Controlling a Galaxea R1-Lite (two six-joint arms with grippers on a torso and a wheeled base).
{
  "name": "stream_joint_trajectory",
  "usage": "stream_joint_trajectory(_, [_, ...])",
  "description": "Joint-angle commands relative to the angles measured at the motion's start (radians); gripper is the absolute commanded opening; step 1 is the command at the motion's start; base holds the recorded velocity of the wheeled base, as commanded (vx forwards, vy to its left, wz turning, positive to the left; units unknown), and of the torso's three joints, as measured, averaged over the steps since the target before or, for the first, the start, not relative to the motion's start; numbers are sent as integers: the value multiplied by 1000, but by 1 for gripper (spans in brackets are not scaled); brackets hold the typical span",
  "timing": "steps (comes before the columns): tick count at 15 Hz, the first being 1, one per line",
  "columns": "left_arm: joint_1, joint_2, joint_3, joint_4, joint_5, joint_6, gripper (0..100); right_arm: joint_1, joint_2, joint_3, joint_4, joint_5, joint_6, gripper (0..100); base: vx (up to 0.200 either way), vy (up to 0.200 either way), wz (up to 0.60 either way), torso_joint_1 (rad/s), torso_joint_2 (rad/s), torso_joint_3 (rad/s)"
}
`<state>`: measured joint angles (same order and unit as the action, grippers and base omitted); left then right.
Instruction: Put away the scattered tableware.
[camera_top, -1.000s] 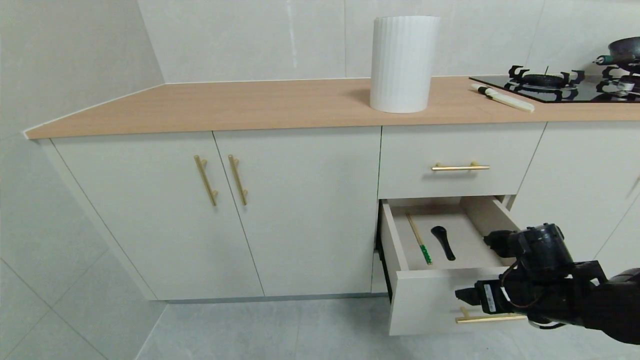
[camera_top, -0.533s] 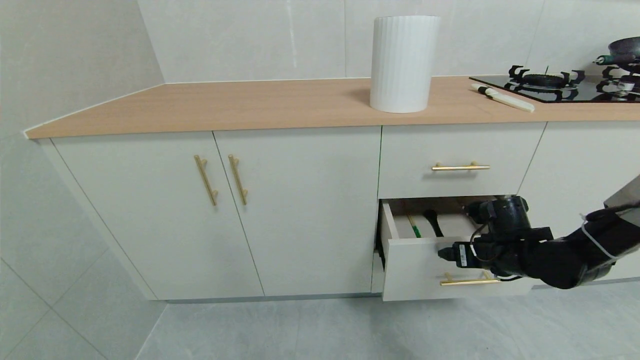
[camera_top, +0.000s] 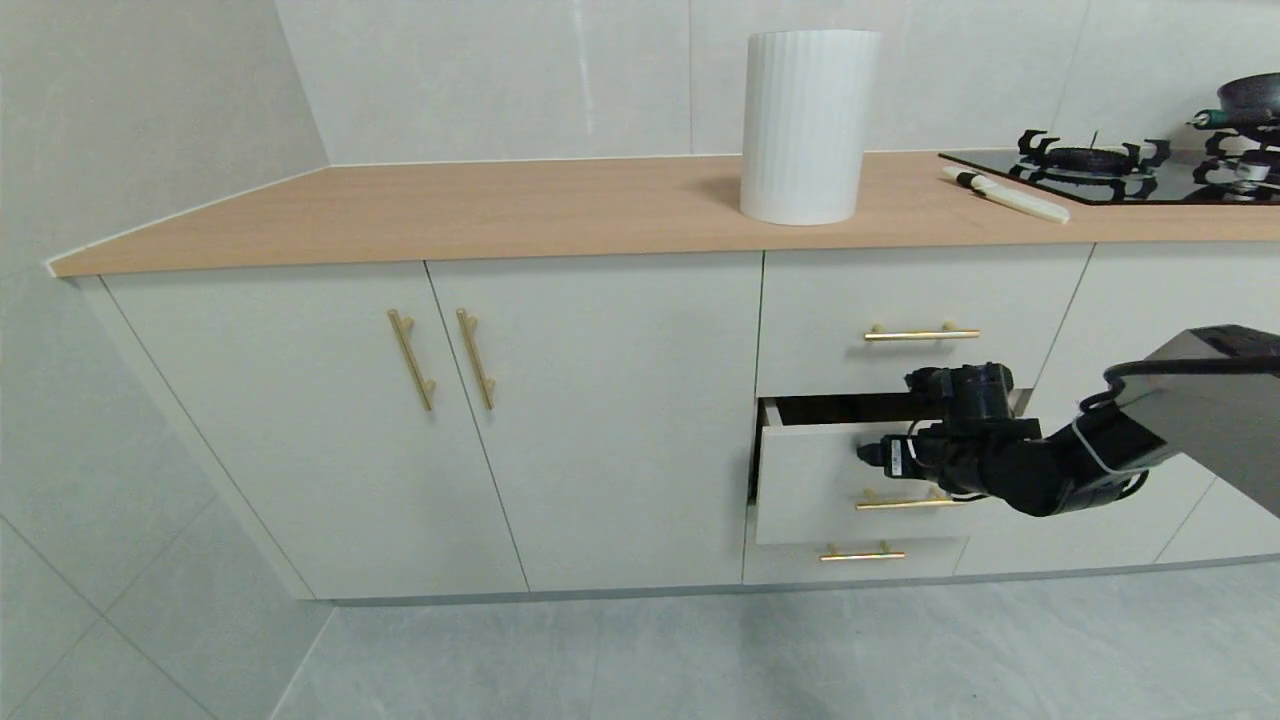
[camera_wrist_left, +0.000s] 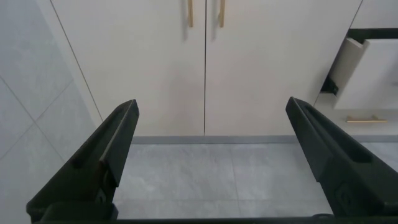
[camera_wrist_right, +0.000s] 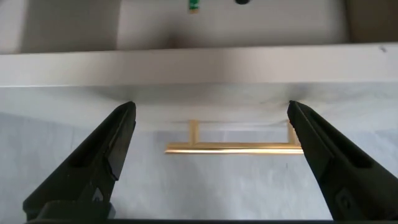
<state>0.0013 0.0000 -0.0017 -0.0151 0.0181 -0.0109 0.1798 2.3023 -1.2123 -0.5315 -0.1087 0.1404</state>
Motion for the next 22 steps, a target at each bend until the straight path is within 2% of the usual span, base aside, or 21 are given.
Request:
stream_joint_trajectory(1, [0,0,0,0,0,0,100,-19,62,-29,-45,15,4,100,0,0,0,0,0,0])
stream_joint_trajectory(4, [0,0,0,0,0,0,100,-23,104,-30,-168,21,4,100,0,0,0,0,0,0])
stream_joint_trajectory(7, [0,0,0,0,0,0,100,-25,132,-73,-177,14,13,100,0,0,0,0,0,0])
stream_joint_trajectory(10, [0,0,0,0,0,0,100,-20,155,-115,-219,1,93,100,0,0,0,0,0,0])
stream_joint_trajectory(15, [0,0,0,0,0,-1,100,-20,197,-168,-278,-55,100,100,0,0,0,0,0,0])
stream_joint_trajectory(22, [0,0,0,0,0,0,100,-20,198,-182,-297,-62,102,100,0,0,0,0,0,0])
